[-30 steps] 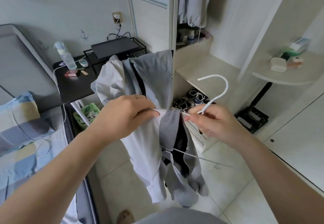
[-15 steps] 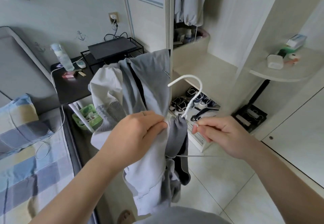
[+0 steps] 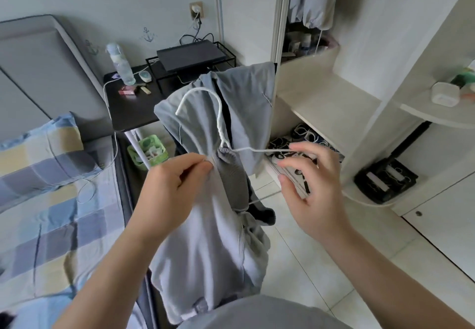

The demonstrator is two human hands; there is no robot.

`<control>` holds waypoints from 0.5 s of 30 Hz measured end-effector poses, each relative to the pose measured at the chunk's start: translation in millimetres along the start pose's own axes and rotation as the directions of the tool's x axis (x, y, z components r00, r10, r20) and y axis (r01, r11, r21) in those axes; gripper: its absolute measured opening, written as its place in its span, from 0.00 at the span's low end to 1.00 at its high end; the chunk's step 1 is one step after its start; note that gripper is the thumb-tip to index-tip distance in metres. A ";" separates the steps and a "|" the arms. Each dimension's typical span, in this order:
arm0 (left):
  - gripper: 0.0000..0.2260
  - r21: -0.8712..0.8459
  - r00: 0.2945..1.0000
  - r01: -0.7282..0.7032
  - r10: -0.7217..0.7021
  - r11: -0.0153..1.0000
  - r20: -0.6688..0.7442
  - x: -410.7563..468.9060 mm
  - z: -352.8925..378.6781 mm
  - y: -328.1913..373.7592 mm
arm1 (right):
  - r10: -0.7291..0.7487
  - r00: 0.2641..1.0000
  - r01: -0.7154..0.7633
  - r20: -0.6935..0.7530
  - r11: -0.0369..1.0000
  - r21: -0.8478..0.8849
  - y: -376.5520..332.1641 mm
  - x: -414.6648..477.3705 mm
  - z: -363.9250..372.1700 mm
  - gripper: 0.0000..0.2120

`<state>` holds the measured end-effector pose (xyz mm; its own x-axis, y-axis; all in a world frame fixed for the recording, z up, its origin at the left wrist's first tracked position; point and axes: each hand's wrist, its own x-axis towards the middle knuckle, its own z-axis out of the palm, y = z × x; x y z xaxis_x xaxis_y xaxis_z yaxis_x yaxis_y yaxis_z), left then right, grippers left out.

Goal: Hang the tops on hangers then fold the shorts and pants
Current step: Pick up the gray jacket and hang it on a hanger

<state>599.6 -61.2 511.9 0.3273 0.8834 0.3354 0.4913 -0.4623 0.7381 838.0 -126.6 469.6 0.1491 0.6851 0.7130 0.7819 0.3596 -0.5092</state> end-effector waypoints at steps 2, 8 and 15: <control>0.15 -0.047 0.998 0.049 -0.051 0.998 -0.040 -1.1 -0.3 0.7 | -0.060 0.998 0.058 0.030 0.997 0.059 -1.7 -0.3 9.3 0.07; 0.10 -0.100 0.993 0.071 -0.080 0.992 -0.087 0.9 4.9 11.2 | 0.179 0.795 -0.442 0.580 0.825 0.351 -11.3 -2.8 48.0 0.25; 0.12 -0.155 0.975 0.155 -0.176 0.976 -0.132 8.6 7.5 4.3 | 0.273 0.861 -0.453 0.429 0.794 0.405 -8.4 -4.1 51.8 0.10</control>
<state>610.6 -56.2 513.6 0.1261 0.9532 0.2747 0.4051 -0.3023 0.8629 799.5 -99.6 446.1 0.0821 0.9597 0.2687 0.3088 0.2318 -0.9225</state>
